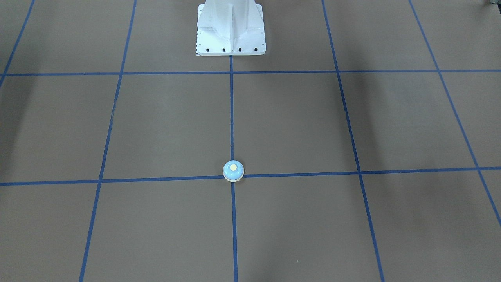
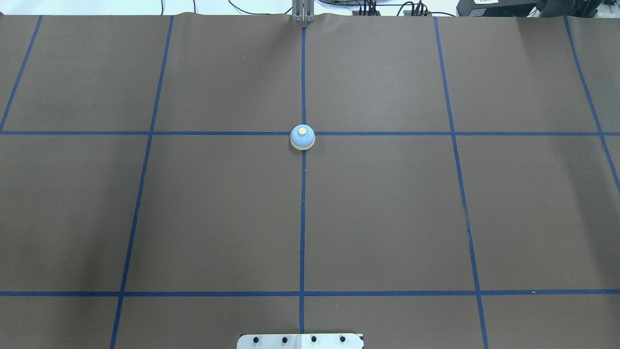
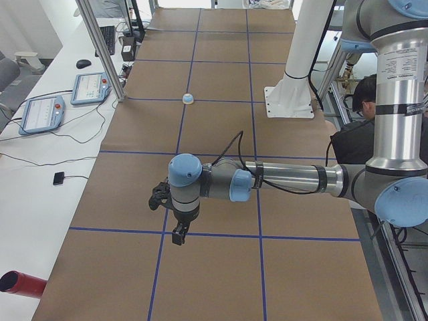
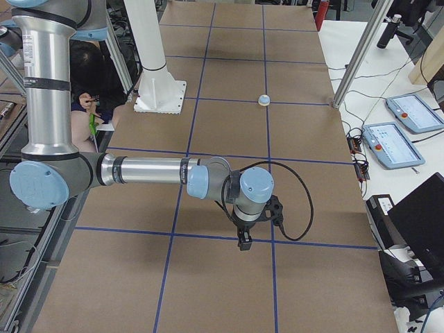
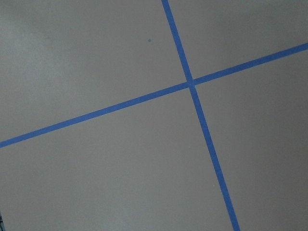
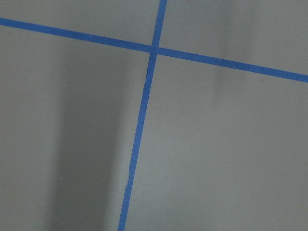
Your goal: Place and press bell with both arms
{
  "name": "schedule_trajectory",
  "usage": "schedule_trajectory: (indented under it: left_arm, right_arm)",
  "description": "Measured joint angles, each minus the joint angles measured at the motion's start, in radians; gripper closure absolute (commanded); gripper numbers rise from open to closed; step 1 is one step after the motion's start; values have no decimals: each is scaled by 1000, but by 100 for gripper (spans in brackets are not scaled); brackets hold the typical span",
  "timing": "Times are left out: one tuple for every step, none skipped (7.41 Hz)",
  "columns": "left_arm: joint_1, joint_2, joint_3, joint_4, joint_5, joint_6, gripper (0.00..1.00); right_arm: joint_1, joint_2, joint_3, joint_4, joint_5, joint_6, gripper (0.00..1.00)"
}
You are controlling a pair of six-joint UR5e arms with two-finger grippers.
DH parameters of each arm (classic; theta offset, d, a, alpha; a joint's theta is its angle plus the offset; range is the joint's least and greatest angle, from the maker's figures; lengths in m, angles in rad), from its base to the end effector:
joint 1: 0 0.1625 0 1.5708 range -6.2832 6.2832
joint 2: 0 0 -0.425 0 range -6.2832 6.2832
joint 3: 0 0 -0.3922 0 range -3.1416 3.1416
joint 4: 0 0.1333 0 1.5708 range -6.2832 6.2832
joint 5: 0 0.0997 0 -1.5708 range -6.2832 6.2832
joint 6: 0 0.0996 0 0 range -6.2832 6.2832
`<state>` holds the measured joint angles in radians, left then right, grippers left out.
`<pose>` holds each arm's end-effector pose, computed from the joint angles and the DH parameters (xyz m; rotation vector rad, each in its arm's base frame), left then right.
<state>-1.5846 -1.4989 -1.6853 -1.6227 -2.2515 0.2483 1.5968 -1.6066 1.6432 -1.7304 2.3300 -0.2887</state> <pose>-0.0771 -0.4669 0.6373 0.1794 0.6644 0.2574 0.0769 -0.4650 0.6568 0.0032 -0.7685 -0.2030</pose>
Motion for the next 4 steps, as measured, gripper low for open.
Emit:
schedule_trajectory:
  left_arm:
    - [0,0,0,0,0,1,0]
    - [-1,0,0,0,0,1,0]
    - [-1,0,-1,0,0,2,0]
    - [0,0,0,0,0,2,0]
  right_arm:
    - [0,3,3,0,0,0,0]
    - [0,5,4,0,0,0,0]
    - [0,6,4,0,-1,-1,0]
    - [0,6,4,0,-1,-1,0]
